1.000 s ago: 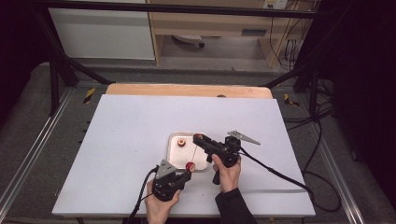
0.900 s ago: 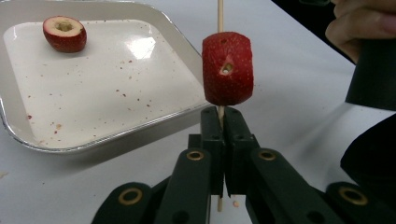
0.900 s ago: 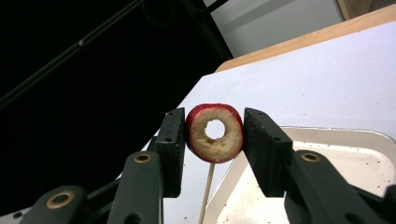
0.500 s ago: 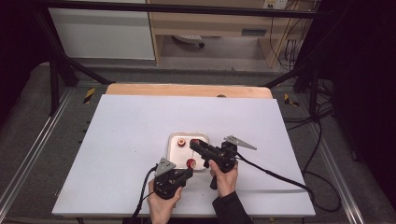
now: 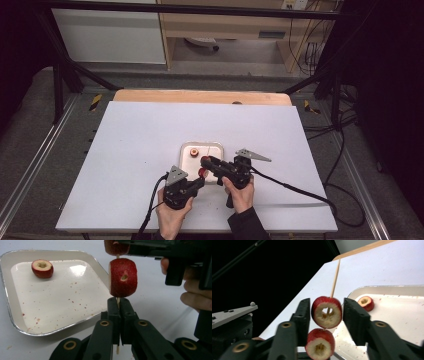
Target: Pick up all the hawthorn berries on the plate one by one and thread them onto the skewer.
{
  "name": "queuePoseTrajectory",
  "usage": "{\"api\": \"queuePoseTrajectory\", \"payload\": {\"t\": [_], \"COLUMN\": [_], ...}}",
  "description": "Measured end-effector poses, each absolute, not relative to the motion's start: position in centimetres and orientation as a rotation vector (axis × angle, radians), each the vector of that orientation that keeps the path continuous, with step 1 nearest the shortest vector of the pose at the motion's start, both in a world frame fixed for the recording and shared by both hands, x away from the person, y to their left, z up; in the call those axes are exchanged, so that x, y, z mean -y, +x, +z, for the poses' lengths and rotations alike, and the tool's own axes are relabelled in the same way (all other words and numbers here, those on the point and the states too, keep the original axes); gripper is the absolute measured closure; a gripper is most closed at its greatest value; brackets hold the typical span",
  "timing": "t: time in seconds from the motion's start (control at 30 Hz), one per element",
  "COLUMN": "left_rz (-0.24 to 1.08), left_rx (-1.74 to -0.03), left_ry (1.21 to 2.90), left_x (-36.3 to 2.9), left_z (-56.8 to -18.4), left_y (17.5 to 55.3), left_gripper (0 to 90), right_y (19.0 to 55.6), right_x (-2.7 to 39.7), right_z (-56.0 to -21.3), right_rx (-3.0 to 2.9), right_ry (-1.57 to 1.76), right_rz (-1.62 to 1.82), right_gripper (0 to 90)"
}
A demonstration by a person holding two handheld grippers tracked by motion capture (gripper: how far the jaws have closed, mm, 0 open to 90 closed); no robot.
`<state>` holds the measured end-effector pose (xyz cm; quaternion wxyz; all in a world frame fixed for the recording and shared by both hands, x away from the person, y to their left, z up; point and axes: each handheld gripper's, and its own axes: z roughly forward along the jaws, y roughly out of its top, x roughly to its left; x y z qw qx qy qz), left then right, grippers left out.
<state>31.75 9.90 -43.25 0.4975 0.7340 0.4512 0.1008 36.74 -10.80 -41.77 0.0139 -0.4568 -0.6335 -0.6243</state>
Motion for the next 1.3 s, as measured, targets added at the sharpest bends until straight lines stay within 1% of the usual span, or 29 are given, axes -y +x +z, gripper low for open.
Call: {"api": "queuePoseTrajectory", "payload": {"t": [0.13, 0.27, 0.37, 0.5, 0.6, 0.8, 0.93, 1.3], "left_rz": [0.276, 0.302, 0.324, 0.344, 0.348, 0.359, 0.364, 0.371], "left_rx": [-1.076, -1.055, -1.040, -1.029, -1.024, -1.025, -1.024, -1.029], "left_ry": [1.815, 1.863, 1.894, 1.921, 1.940, 1.956, 1.970, 1.973], "left_x": [-11.0, -12.0, -12.6, -13.6, -14.4, -15.8, -16.5, -17.5], "left_z": [-43.4, -43.4, -43.3, -43.2, -43.2, -43.3, -43.4, -43.4], "left_y": [31.7, 31.6, 31.4, 31.2, 31.1, 30.9, 30.7, 30.6], "left_gripper": [88.4, 88.3, 88.3, 88.2, 88.2, 88.2, 88.1, 88.1], "right_y": [36.9, 37.5, 38.0, 38.6, 39.0, 39.9, 40.5, 43.0], "right_x": [11.6, 12.4, 12.8, 13.1, 13.2, 13.0, 12.5, 9.9], "right_z": [-40.9, -40.3, -40.2, -40.4, -40.4, -40.2, -39.9, -39.0], "right_rx": [2.069, 2.179, 2.263, 2.374, 2.475, 2.659, 2.746, 2.852], "right_ry": [-1.394, -1.394, -1.378, -1.368, -1.345, -1.258, -1.215, -1.170], "right_rz": [-1.931, -1.880, -1.834, -1.731, -1.639, -1.446, -1.335, -1.184], "right_gripper": [44.9, 30.1, 21.5, 13.6, 10.4, 8.4, 8.1, 7.7]}}
